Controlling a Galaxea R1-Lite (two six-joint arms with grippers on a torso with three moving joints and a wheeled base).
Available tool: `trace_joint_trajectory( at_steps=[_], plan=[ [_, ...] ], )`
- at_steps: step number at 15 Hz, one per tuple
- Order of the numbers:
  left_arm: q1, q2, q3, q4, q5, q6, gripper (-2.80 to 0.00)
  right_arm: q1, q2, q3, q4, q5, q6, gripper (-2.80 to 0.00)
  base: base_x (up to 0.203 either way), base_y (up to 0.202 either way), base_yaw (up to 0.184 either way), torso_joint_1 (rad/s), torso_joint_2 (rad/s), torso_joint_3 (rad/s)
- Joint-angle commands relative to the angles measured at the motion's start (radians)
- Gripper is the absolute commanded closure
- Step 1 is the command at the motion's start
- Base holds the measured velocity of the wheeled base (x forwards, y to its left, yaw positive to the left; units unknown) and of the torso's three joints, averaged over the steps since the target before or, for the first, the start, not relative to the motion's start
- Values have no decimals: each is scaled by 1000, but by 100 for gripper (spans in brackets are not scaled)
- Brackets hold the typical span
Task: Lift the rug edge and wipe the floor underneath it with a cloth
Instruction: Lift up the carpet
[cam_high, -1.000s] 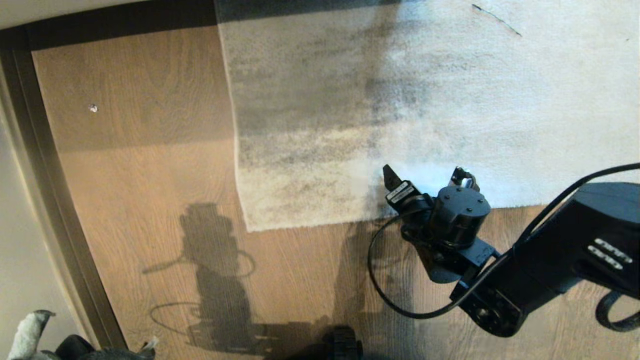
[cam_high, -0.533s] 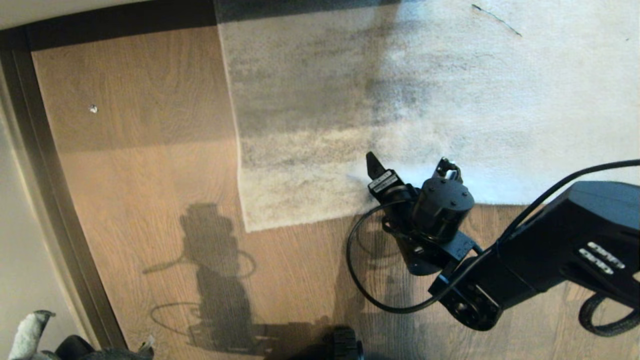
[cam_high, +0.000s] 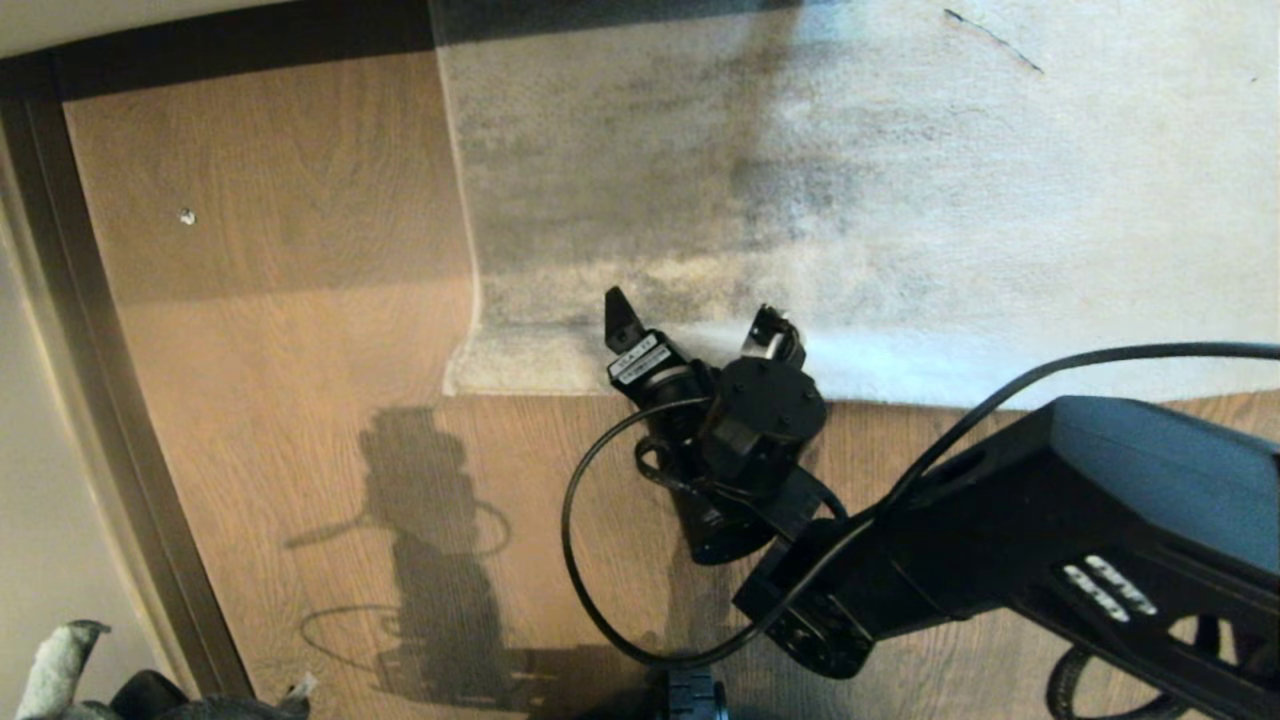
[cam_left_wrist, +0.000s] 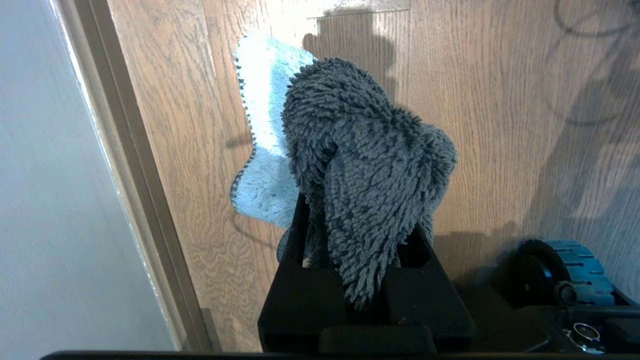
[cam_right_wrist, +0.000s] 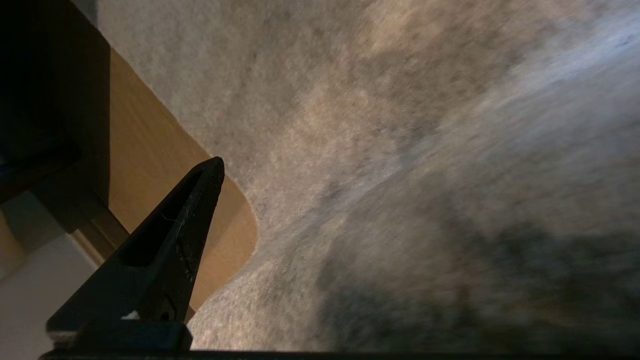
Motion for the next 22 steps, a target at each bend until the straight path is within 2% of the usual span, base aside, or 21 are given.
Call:
trace_joint_trajectory(
  at_steps=[1,6,7,15,17,19,22],
  plan=[
    [0,0,0,-1,0,0,0,9,50,-60,-3,-4,3,-280,0,0,0,0,0,0],
    [0,0,0,0,0,0,0,22,44,-57,-7,-4,10,-280,0,0,0,0,0,0],
    [0,0,0,-1,0,0,0,26,40,-57,-4,-4,10,0,0,0,0,0,0,0],
    [0,0,0,-1,0,0,0,42,-45,56,-3,4,18,0,0,0,0,0,0,0],
    [0,0,0,0,0,0,0,49,-75,124,-13,7,23,0,0,0,0,0,0,0],
    [0,0,-1,-1,0,0,0,10,-87,164,-15,22,41,0,0,0,0,0,0,0],
    [0,0,0,0,0,0,0,-5,-82,225,-66,25,53,0,0,0,0,0,0,0]
  ],
)
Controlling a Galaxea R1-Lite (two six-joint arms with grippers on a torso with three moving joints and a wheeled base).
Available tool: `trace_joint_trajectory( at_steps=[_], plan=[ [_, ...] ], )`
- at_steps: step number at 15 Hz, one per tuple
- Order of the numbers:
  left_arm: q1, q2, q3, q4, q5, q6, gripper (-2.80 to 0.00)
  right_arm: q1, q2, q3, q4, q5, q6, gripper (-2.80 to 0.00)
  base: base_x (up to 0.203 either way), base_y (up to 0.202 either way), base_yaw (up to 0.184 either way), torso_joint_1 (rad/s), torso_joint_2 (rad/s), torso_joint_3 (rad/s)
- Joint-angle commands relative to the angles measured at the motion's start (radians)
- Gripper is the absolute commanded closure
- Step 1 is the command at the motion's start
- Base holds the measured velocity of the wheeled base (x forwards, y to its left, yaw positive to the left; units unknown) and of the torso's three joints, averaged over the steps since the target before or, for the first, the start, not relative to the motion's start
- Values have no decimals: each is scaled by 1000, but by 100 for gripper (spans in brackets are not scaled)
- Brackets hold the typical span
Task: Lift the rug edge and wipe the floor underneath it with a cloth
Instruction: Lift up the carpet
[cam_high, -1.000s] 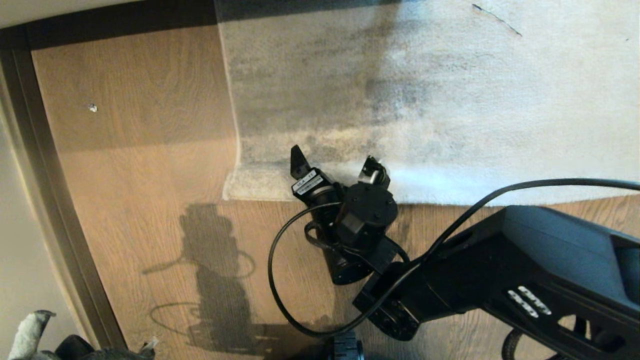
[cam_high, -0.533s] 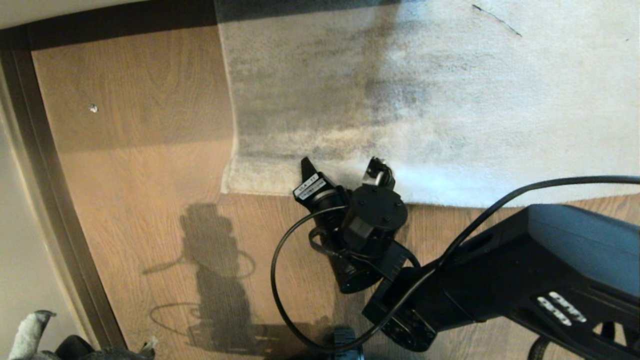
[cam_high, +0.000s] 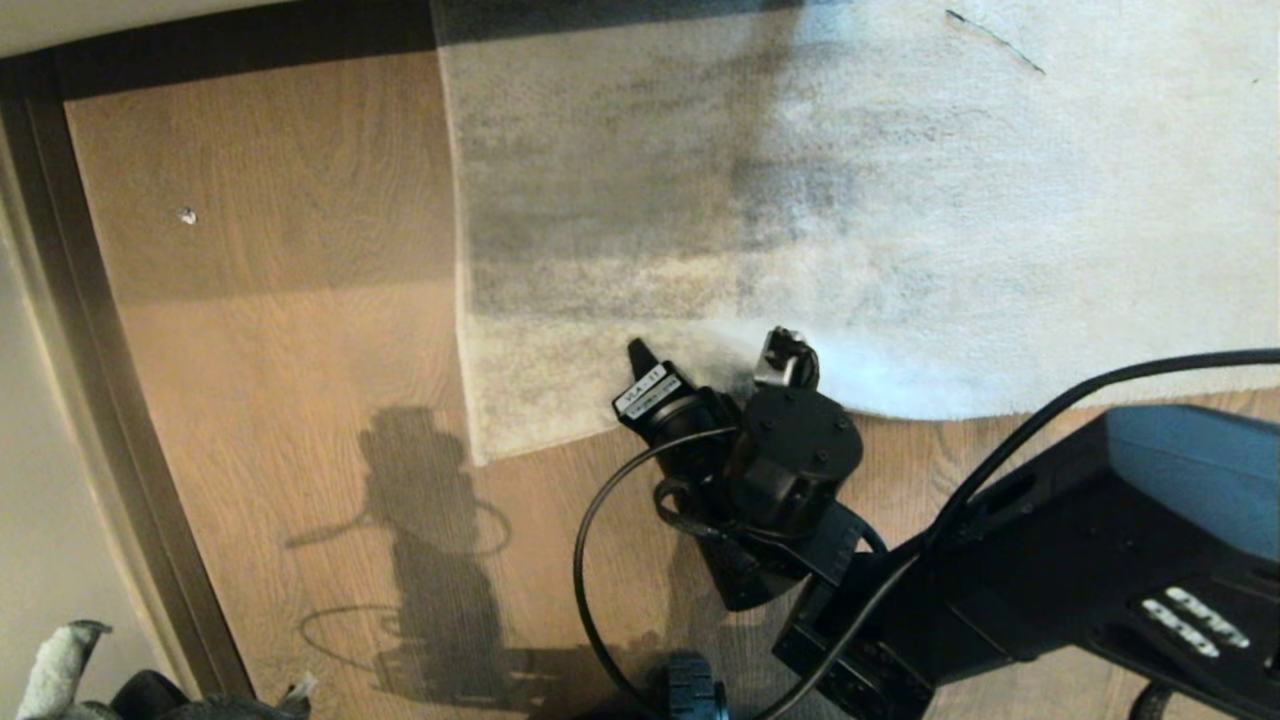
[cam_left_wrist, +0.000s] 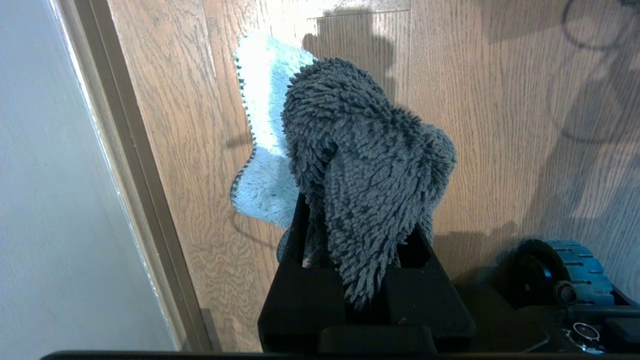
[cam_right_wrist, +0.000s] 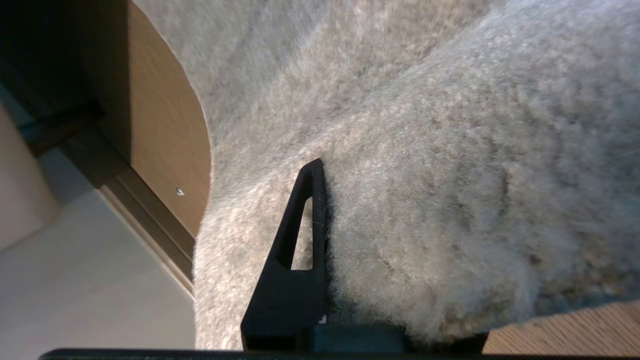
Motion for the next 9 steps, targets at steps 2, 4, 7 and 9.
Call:
trace_joint_trajectory(
  at_steps=[2,4,7,9],
  plan=[
    [0,0,0,-1,0,-1,0,-13,-6,72,-61,-9,41,0,0,0,0,0,0,0],
    [0,0,0,-1,0,-1,0,-20,-16,129,-94,-9,114,0,0,0,0,0,0,0],
    [0,0,0,0,0,-1,0,-49,-36,215,-149,0,229,0,0,0,0,0,0,0],
    [0,0,0,-1,0,-1,0,-93,-46,234,-151,7,275,0,0,0,0,0,0,0]
  ],
)
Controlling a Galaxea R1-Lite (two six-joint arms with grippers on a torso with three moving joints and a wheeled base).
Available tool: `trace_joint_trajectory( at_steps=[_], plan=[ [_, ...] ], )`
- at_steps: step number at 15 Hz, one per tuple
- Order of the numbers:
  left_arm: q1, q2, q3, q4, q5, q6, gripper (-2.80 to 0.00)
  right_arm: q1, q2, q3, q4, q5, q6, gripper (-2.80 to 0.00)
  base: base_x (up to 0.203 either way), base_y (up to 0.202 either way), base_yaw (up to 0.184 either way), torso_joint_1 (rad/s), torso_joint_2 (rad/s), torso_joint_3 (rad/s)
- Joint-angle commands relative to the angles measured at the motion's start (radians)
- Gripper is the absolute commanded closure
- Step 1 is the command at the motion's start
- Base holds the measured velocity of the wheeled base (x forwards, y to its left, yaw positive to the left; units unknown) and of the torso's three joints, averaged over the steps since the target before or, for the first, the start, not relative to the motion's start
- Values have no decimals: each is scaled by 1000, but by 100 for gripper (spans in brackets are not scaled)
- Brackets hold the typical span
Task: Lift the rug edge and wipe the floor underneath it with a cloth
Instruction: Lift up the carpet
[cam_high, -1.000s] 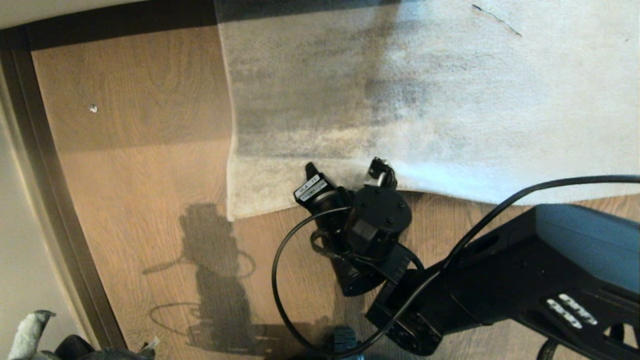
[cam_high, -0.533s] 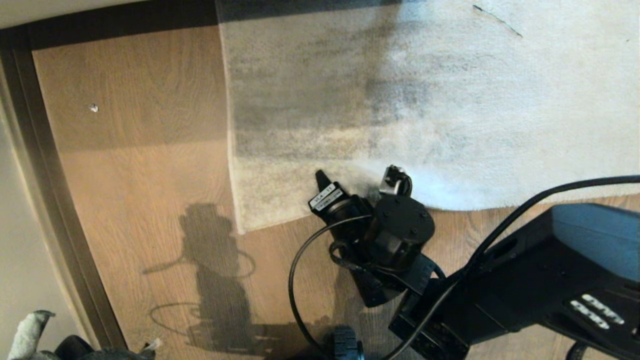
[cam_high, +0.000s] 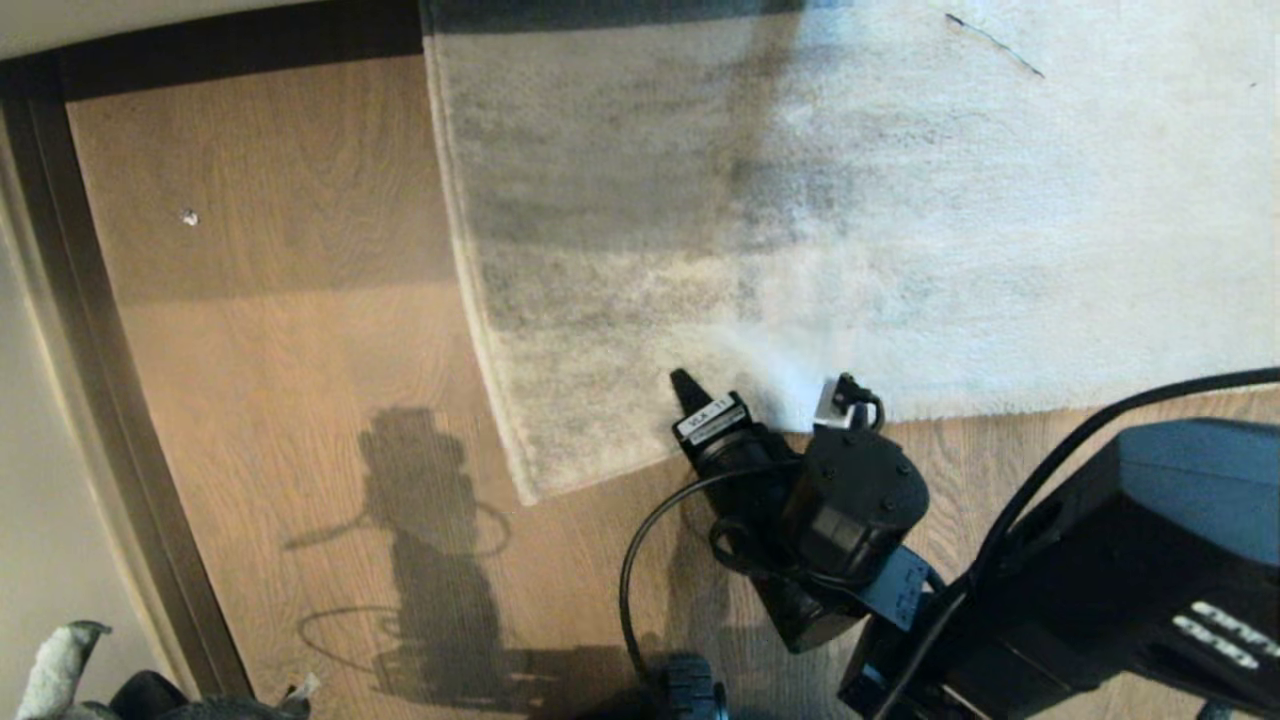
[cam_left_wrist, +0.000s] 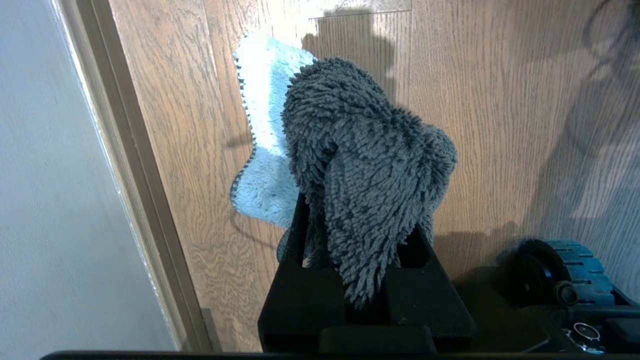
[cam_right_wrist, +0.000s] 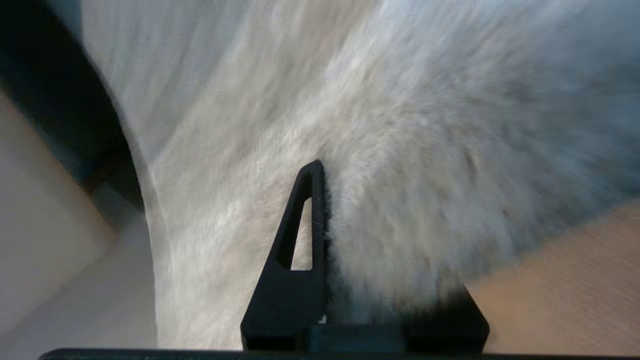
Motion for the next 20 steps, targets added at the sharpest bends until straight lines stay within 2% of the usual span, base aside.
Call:
trace_joint_trajectory(
  at_steps=[1,4,7,11,13,16,20],
  plan=[
    [1,0,0,0,0,0,0,-48,-9,14,-36,4,24,0,0,0,0,0,0,0],
    [1,0,0,0,0,0,0,-102,-24,-9,-37,57,57,0,0,0,0,0,0,0],
    [1,0,0,0,0,0,0,-145,-49,-26,-31,67,60,0,0,0,0,0,0,0],
    [1,0,-1,0,0,0,0,-216,-144,-24,-14,149,59,0,0,0,0,0,0,0],
    [1,0,0,-1,0,0,0,-222,-149,-18,6,156,62,0,0,0,0,0,0,0],
    [1,0,0,0,0,0,0,-222,-207,1,20,155,149,0,0,0,0,0,0,0],
    [1,0,0,0,0,0,0,-230,-276,11,122,158,204,0,0,0,0,0,0,0]
  ],
)
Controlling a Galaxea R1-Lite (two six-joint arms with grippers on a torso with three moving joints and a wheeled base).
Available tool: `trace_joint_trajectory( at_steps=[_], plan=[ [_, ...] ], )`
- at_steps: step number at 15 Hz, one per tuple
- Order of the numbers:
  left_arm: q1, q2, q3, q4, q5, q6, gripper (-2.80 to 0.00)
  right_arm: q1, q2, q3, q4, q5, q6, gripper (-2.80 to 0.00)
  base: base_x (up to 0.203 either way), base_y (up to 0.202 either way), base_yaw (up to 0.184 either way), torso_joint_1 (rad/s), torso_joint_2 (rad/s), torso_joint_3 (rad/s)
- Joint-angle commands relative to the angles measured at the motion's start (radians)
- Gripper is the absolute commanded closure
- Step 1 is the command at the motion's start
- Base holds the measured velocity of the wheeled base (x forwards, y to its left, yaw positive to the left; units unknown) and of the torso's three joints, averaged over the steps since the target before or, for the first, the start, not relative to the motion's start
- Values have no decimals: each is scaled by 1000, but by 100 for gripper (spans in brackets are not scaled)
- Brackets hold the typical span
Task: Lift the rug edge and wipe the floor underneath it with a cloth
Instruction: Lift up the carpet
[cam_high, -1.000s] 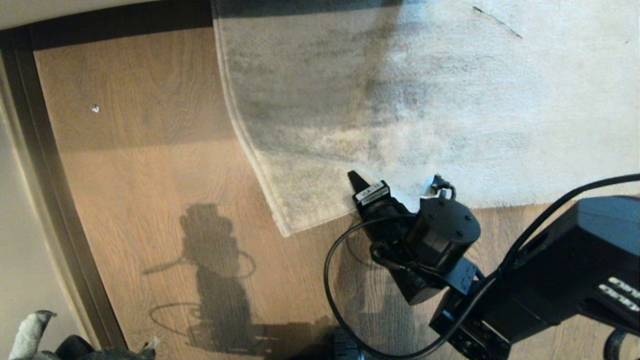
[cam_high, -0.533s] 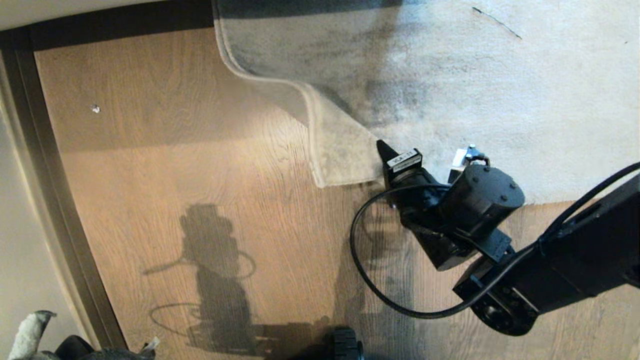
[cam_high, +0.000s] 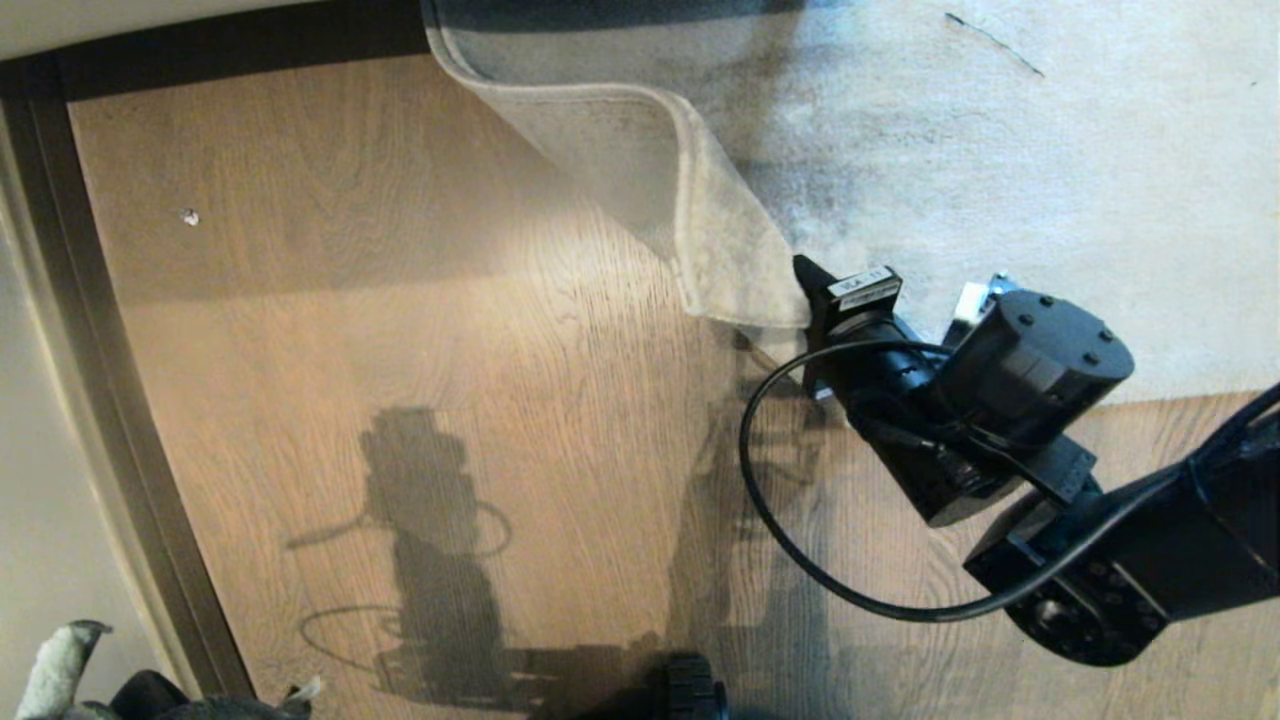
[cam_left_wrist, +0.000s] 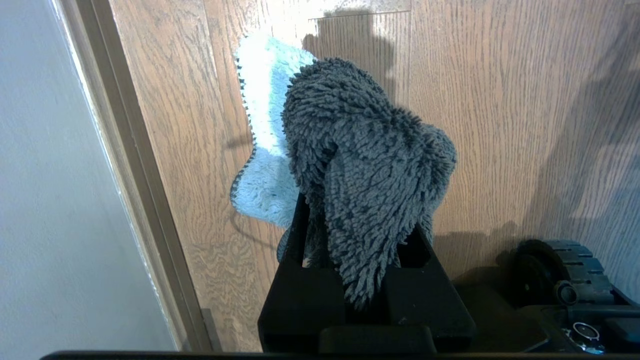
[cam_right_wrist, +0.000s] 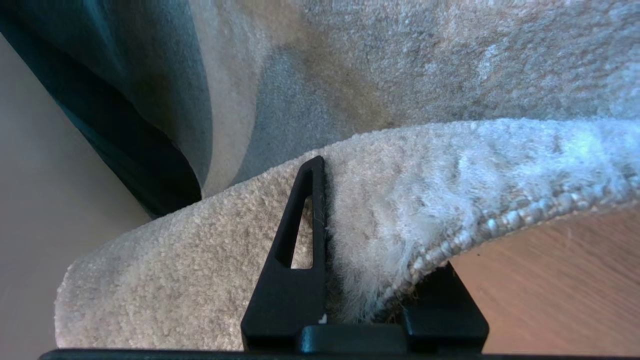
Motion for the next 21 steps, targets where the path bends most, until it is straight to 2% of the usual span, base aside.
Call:
trace_joint_trajectory(
  at_steps=[1,7,9,12,16,18,21],
  plan=[
    [0,0,0,0,0,-1,0,-16,-56,-15,53,1,28,0,0,0,0,0,0,0],
    [0,0,0,0,0,-1,0,-33,-90,-154,268,4,49,0,0,0,0,0,0,0],
    [0,0,0,-1,0,-1,0,-47,-94,-208,321,42,50,0,0,0,0,0,0,0],
    [0,0,0,-1,0,-1,0,-61,-101,-250,359,67,50,0,0,0,0,0,0,0],
    [0,0,0,0,0,-1,0,-72,-150,-240,385,70,49,0,0,0,0,0,0,0],
    [0,0,0,-1,0,-1,0,-83,-201,-229,437,131,47,0,0,0,0,0,0,0],
    [0,0,0,0,0,-1,0,-93,-229,-284,479,148,43,0,0,0,0,0,0,0]
  ],
)
